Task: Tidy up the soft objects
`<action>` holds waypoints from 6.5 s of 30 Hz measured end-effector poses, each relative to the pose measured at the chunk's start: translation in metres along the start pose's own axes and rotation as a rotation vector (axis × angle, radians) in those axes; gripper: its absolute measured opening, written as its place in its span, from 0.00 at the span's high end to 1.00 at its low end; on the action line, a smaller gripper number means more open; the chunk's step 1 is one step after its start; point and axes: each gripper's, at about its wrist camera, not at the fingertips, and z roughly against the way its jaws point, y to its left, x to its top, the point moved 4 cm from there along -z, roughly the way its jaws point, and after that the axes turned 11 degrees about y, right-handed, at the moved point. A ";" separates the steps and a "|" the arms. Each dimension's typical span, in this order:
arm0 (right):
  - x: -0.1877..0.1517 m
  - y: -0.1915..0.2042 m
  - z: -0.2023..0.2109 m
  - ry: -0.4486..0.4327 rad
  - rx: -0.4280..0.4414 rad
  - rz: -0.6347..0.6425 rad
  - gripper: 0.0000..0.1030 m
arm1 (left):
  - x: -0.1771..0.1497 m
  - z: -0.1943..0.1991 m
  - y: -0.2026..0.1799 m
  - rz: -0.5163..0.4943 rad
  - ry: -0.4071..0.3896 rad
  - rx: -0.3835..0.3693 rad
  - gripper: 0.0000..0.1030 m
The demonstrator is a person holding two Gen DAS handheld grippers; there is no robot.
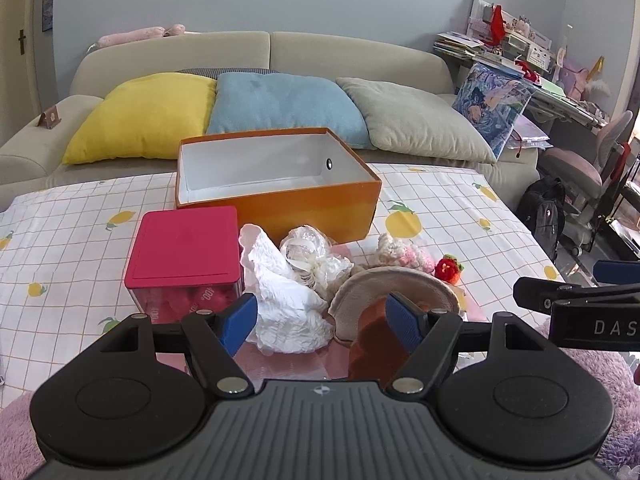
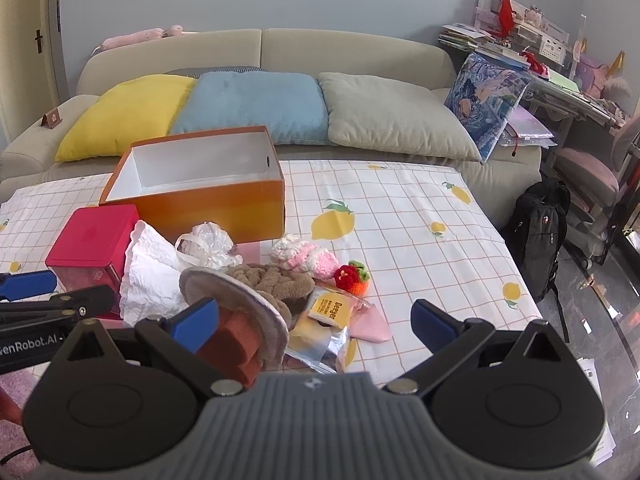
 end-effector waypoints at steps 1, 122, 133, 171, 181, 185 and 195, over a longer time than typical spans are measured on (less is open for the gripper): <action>0.000 0.000 0.000 0.001 0.002 0.000 0.03 | 0.000 0.000 0.001 0.004 0.003 0.004 0.17; -0.007 -0.004 -0.132 0.276 0.281 0.090 0.70 | -0.035 -0.119 -0.041 -0.289 0.201 -0.059 0.22; 0.043 -0.007 -0.101 0.128 0.357 -0.031 0.47 | -0.005 -0.055 0.041 0.031 0.123 -0.005 0.22; 0.045 0.046 -0.093 0.176 0.390 0.193 0.75 | 0.008 -0.046 0.063 0.166 0.106 -0.041 0.22; 0.091 0.045 -0.058 0.039 0.441 0.181 0.75 | 0.062 -0.019 0.080 0.193 0.026 -0.107 0.22; 0.116 0.057 -0.051 -0.029 0.441 0.218 0.75 | 0.095 -0.012 0.085 0.168 -0.013 -0.109 0.22; 0.178 0.096 -0.080 -0.091 0.413 0.285 0.75 | 0.157 -0.041 0.108 0.182 0.058 -0.160 0.22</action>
